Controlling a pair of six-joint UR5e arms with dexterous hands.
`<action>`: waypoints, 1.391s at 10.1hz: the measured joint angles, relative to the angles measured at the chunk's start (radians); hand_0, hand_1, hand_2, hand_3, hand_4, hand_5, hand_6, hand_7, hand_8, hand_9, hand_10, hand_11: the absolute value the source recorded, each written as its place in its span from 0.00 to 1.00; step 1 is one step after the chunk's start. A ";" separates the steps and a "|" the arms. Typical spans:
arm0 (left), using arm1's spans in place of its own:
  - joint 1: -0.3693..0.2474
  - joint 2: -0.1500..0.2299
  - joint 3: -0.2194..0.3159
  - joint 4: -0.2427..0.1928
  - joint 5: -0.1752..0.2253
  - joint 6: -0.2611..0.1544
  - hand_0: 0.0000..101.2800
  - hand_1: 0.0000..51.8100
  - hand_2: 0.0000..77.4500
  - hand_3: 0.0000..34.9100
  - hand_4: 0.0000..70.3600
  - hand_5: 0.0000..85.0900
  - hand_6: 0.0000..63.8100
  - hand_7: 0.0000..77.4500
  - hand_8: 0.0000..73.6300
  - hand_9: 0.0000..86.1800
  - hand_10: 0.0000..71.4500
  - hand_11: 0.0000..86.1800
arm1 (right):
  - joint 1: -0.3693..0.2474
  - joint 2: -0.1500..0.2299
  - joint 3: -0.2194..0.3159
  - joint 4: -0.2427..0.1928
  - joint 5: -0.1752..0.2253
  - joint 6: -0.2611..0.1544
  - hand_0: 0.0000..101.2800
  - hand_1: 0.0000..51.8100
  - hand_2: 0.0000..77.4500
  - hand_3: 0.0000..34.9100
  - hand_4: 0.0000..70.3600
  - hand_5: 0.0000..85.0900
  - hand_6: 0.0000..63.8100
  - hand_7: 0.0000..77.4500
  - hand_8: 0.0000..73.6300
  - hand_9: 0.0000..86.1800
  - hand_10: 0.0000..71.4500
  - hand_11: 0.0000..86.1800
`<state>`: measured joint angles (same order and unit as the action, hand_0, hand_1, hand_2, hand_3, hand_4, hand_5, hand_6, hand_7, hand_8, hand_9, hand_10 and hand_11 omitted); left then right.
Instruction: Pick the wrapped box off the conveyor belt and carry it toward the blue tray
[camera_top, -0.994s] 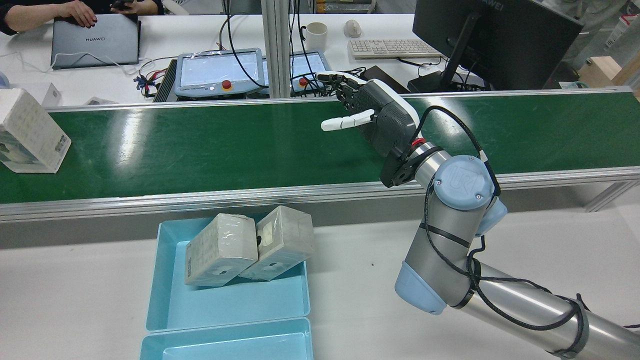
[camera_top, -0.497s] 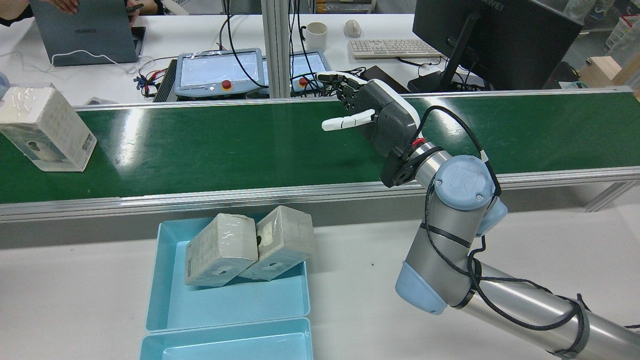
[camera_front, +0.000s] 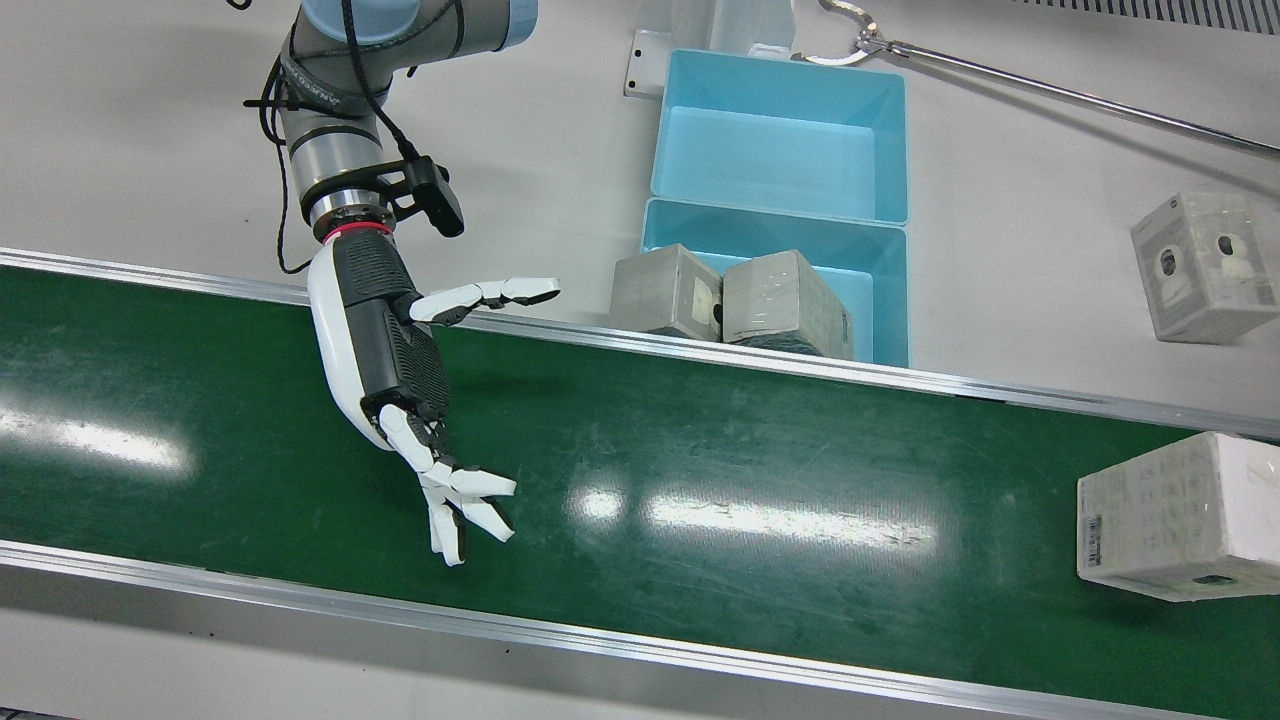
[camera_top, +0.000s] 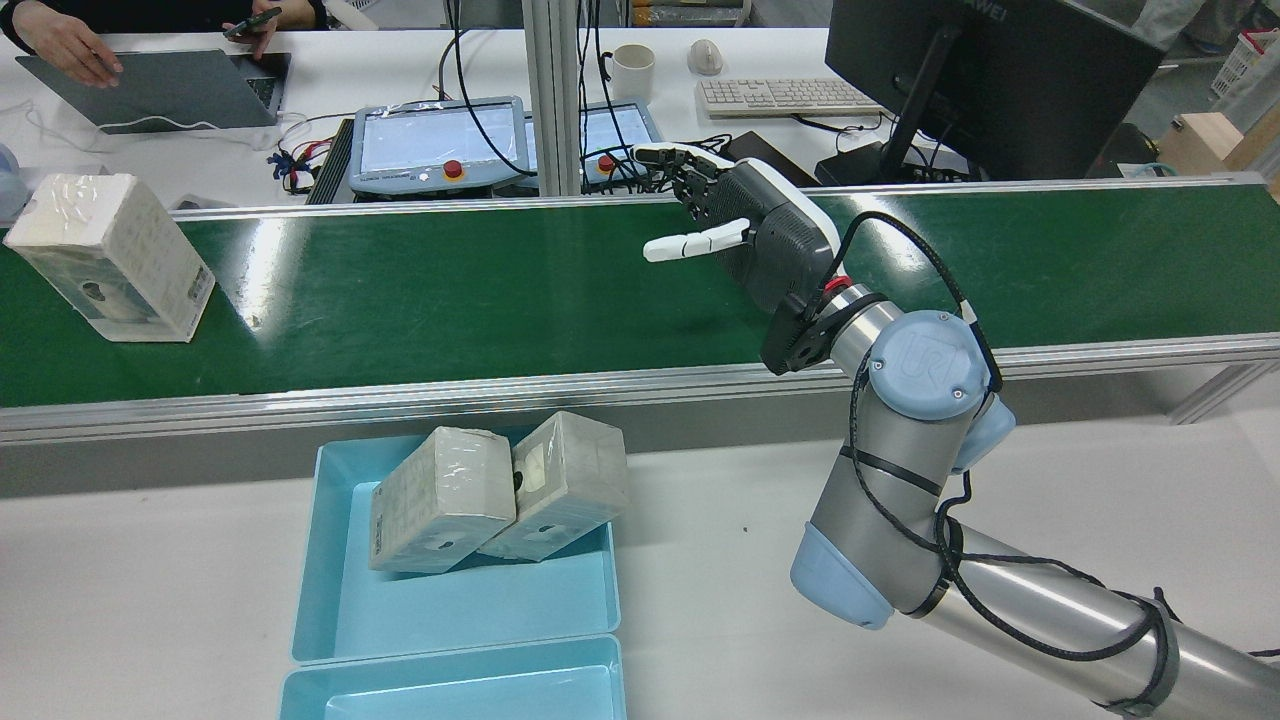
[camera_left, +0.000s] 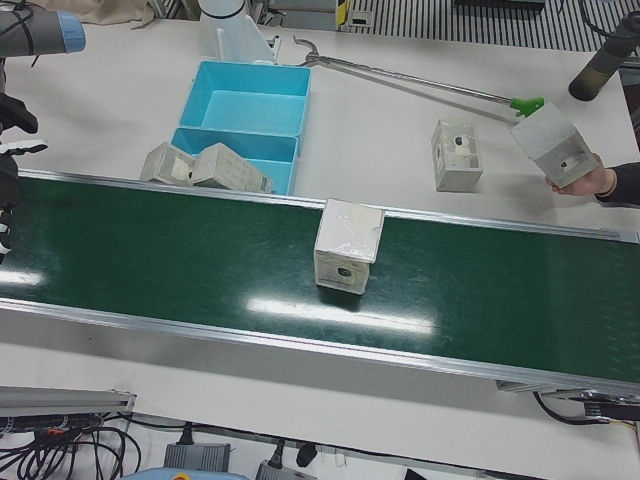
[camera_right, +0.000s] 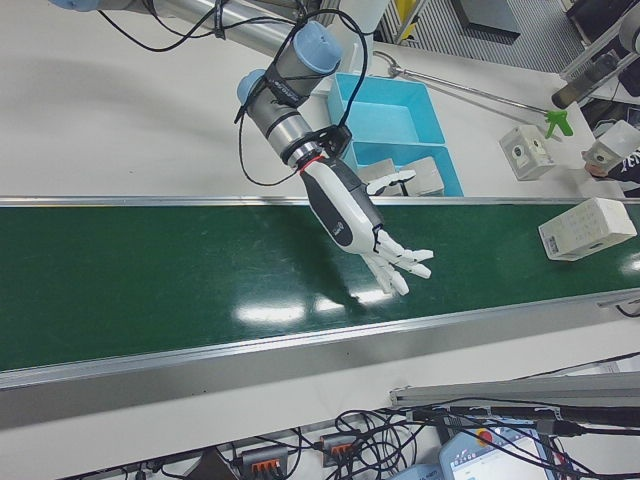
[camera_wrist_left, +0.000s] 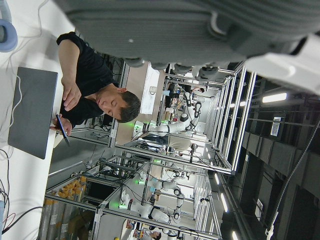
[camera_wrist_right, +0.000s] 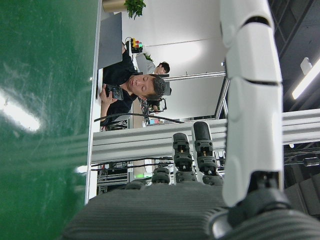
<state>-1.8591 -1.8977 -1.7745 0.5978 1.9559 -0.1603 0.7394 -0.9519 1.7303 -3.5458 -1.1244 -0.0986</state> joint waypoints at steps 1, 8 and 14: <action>0.000 0.000 0.000 0.000 0.000 0.000 0.00 0.00 0.01 0.00 0.00 0.01 0.01 0.00 0.01 0.00 0.01 0.01 | 0.000 0.001 0.000 0.000 0.000 0.000 0.49 0.31 0.15 0.00 0.18 0.29 0.11 0.10 0.03 0.06 0.00 0.01; 0.000 0.000 0.000 0.000 0.000 0.000 0.00 0.00 0.01 0.00 0.00 0.01 0.01 0.01 0.01 0.00 0.01 0.01 | 0.000 0.000 0.000 -0.001 0.000 -0.002 0.48 0.31 0.15 0.00 0.21 0.29 0.11 0.11 0.03 0.06 0.00 0.01; 0.000 0.000 0.000 0.000 0.000 0.000 0.00 0.00 0.01 0.00 0.00 0.01 0.01 0.00 0.01 0.00 0.01 0.01 | -0.006 0.000 0.000 -0.001 0.000 -0.006 0.48 0.29 0.15 0.00 0.22 0.30 0.11 0.11 0.03 0.06 0.00 0.01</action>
<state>-1.8592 -1.8978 -1.7745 0.5978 1.9559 -0.1603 0.7338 -0.9514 1.7300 -3.5465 -1.1244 -0.1041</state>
